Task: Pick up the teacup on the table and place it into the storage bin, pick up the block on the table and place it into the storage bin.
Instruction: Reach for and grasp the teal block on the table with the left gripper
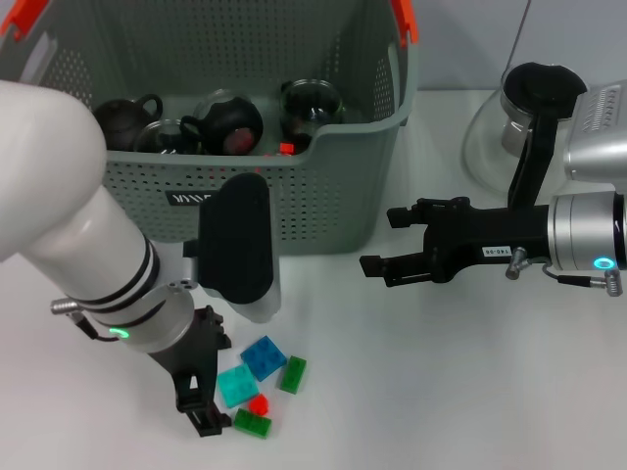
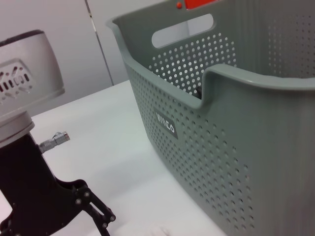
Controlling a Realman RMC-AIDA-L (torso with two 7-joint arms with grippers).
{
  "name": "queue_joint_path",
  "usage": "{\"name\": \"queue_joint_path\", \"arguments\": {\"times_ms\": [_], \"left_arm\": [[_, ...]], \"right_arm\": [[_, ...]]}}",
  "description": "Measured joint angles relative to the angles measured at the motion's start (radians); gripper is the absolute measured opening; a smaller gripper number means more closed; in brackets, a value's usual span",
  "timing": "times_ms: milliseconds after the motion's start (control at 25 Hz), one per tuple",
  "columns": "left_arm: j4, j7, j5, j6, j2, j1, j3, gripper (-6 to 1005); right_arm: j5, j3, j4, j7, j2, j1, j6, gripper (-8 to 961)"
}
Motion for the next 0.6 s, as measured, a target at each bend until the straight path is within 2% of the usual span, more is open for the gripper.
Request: {"name": "queue_joint_path", "arguments": {"times_ms": [600], "left_arm": [[-0.017, -0.03, -0.014, -0.008, 0.0, -0.042, 0.027, 933]], "right_arm": [[-0.002, 0.0, -0.004, -0.001, -0.004, 0.0, -0.001, 946]]}}
